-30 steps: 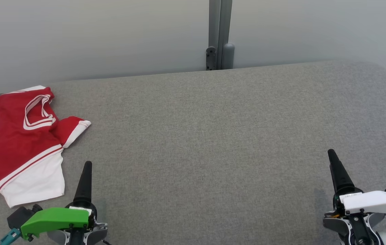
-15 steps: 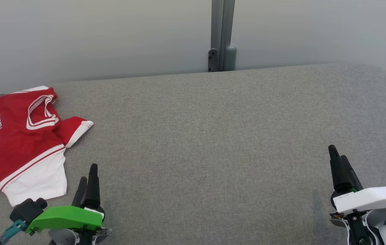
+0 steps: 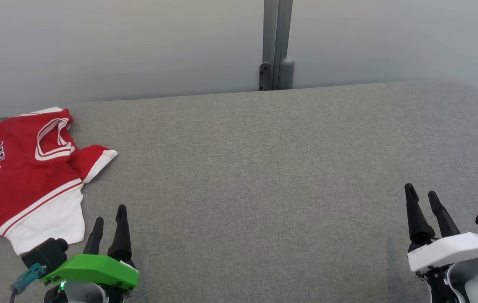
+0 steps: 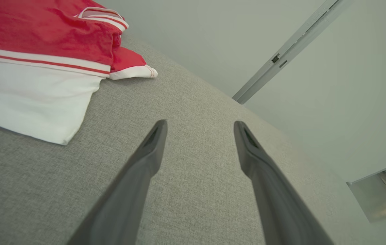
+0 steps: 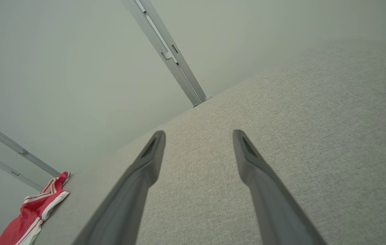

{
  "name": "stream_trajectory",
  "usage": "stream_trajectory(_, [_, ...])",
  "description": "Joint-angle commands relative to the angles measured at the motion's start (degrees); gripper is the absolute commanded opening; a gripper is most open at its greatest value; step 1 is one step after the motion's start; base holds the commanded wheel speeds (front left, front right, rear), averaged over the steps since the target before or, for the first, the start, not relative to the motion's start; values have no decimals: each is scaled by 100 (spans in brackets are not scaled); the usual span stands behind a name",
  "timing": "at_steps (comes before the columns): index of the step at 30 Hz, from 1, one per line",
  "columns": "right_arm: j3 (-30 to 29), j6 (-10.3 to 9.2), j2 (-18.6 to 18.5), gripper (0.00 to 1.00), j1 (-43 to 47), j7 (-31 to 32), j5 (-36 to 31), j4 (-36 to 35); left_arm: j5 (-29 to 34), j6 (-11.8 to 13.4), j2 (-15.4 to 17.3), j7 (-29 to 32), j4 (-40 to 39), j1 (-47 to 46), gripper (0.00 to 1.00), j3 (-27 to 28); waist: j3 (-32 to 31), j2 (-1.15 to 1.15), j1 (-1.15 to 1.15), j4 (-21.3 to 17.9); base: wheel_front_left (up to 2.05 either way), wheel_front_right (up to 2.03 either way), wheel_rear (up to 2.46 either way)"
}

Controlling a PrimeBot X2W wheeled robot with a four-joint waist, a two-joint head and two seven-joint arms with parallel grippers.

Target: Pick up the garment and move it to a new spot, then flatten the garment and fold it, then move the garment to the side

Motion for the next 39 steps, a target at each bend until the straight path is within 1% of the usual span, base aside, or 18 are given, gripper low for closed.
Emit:
stream_trajectory(1, [20,3,-82,100,-3,-58,-230,-8,252,35,58,-56,-16,-64,100,-26,-6,0,0,7,0,0,0])
stream_trajectory(12, [48,3,-171,100,61,-230,-1077,161,1197,72,99,-226,78,43,100,-90,-67,0,0,44,0,0,0])
stream_trajectory(22, [-76,4,-125,100,123,-380,-1761,191,1980,126,106,-375,-71,195,100,-146,-92,0,0,45,0,0,0])
stream_trajectory(34, [-372,4,-74,100,238,-536,-2332,175,2616,80,103,-527,32,219,100,-122,-120,0,0,57,0,0,0])
stream_trajectory(39, [-450,4,-38,100,305,-595,-2500,180,2771,40,60,-592,128,239,100,-69,-145,0,0,67,0,0,0])
